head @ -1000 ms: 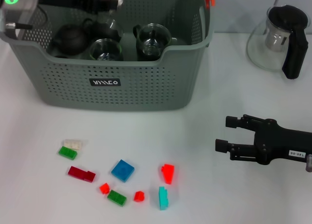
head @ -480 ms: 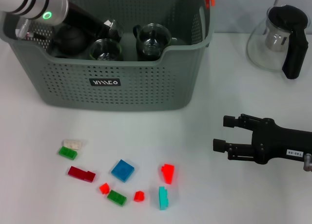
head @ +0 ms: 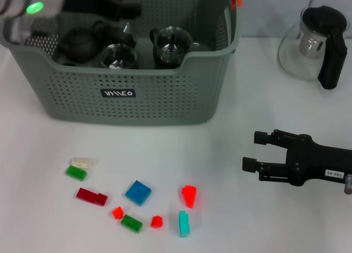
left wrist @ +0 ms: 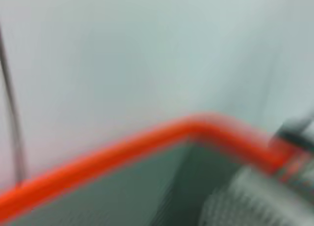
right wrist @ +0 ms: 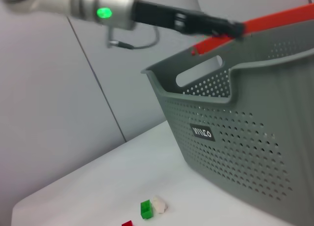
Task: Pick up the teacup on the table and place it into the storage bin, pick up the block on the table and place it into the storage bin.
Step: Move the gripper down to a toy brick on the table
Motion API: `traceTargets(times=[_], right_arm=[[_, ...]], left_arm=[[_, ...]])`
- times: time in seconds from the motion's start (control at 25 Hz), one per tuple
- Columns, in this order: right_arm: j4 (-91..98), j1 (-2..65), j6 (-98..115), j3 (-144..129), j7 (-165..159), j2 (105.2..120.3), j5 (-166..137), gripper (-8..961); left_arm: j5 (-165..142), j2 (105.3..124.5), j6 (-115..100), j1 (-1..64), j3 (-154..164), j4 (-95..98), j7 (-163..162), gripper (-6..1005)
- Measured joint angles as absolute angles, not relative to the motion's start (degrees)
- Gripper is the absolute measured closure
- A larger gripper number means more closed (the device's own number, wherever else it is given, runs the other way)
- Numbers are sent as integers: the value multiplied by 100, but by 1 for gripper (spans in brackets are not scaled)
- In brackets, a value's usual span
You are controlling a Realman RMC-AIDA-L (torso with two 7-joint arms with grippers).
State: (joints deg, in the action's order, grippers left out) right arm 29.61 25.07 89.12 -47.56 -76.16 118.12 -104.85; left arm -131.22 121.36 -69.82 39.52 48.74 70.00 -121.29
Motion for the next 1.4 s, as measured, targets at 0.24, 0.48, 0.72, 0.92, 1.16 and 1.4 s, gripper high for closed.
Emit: traceTargets(times=[0.24,0.48,0.72,0.92,1.16,1.4], right_arm=[[2962,2509,8911,-4755,-7622,11812,-10485,26],[2962,2533,8905,-4762,-7629,11812,-10485,26],[2962,2538,8916,-4753,-7629,11822,-10485,26],[2962,2556,8908,-4769,-7635,11832,-10485,26],[2962,2558,8880,-4761,-7643,11847,-10485,26],[2962,2558,8877,-4755,-7646,11841,-10485,26]], left_arm=[[-9889,11846,-8980,3033,3907,6307,-10613,415],[-10219,11667,-10590,2653,2280,4408,-8154,323],[-11550,11965,-10343,1939,2070,4327,-6809,329],[-12303,12036,-9783,1790,2014,4259,-6705,357],[-12649,12173,-8958,1789,2080,4229,-6663,390],[-12800,12226,-8586,1811,2124,4207,-6625,391]])
